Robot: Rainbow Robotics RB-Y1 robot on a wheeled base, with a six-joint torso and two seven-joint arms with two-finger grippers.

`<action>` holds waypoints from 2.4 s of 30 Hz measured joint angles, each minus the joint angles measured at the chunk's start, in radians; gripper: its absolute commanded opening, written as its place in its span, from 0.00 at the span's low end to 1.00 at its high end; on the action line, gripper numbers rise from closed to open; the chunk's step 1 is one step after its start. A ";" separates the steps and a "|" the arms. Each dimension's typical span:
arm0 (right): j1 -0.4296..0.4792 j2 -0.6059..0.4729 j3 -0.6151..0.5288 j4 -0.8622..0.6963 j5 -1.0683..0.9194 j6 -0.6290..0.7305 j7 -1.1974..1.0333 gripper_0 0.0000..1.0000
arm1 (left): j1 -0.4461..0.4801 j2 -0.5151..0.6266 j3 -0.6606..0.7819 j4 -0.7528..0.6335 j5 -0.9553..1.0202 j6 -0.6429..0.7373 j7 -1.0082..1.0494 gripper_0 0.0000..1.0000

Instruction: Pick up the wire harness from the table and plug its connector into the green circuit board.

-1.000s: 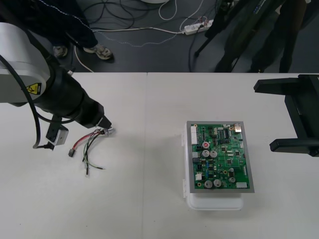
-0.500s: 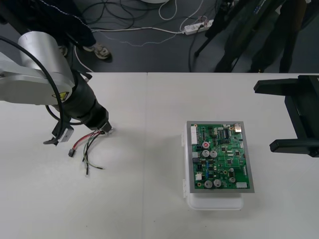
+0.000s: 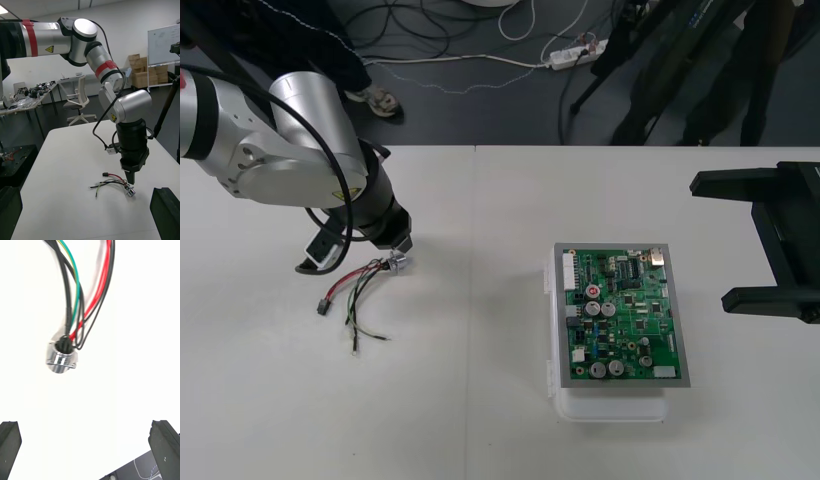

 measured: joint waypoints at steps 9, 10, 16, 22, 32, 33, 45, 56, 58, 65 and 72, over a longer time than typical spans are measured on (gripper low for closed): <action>0.004 0.000 0.000 0.000 0.000 0.000 0.003 1.00 | 0.067 -0.058 0.000 0.067 -0.052 0.000 0.000 1.00; 0.004 0.000 0.000 0.000 0.000 0.000 0.006 1.00 | 0.073 -0.060 0.000 0.068 -0.055 0.000 0.000 1.00; 0.004 0.000 0.000 0.000 -0.001 0.000 0.033 1.00 | 0.104 -0.069 0.000 0.074 -0.070 0.000 0.000 1.00; 0.004 0.000 0.000 0.000 -0.007 0.000 0.033 1.00 | 0.125 -0.098 0.000 0.111 -0.094 0.000 0.000 1.00; 0.004 0.000 0.000 0.000 -0.009 0.000 0.033 1.00 | 0.162 -0.165 0.000 0.192 -0.118 0.000 0.000 1.00; 0.005 0.000 0.000 0.000 -0.009 0.000 0.033 1.00 | 0.165 -0.167 0.000 0.193 -0.120 0.000 0.000 1.00; 0.007 0.000 0.000 0.000 -0.009 0.000 0.033 1.00 | 0.198 -0.172 0.000 0.194 -0.123 0.000 0.000 1.00; 0.007 0.000 0.000 0.000 -0.009 0.000 0.033 1.00 | 0.204 -0.174 0.000 0.206 -0.129 0.000 0.000 1.00; 0.007 0.000 0.000 0.000 -0.009 0.000 0.033 1.00 | 0.205 -0.174 0.000 0.208 -0.130 0.001 0.000 1.00; 0.007 0.000 0.000 0.000 -0.009 0.000 0.033 1.00 | 0.207 -0.175 0.000 0.218 -0.130 0.026 0.000 1.00; 0.007 0.000 0.000 0.000 -0.009 0.000 0.033 1.00 | 0.221 -0.181 0.000 0.236 -0.130 0.041 0.000 0.87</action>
